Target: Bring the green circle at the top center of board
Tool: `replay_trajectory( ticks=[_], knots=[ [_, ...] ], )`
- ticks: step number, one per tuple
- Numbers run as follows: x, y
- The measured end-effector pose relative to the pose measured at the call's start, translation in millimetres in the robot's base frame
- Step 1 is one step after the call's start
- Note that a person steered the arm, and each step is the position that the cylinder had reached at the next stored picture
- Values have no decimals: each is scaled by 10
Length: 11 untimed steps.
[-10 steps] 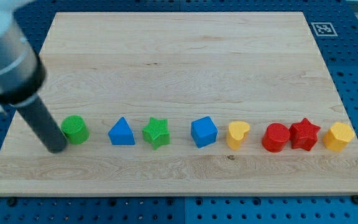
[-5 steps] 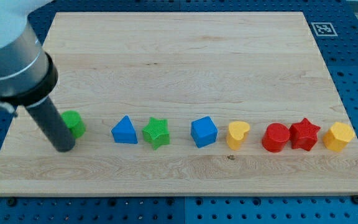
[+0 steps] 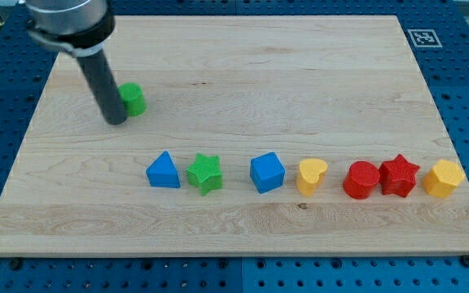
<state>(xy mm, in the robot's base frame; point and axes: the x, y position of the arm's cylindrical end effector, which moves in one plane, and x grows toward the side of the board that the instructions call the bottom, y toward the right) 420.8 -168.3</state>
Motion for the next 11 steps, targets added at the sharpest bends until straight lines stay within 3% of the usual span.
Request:
replay_trajectory(
  ticks=[2,5,7,9,11],
  knots=[
    [-685,375],
    [-1695,409],
    [-1494,314],
    [-1300,968],
    [-843,1523]
  ],
)
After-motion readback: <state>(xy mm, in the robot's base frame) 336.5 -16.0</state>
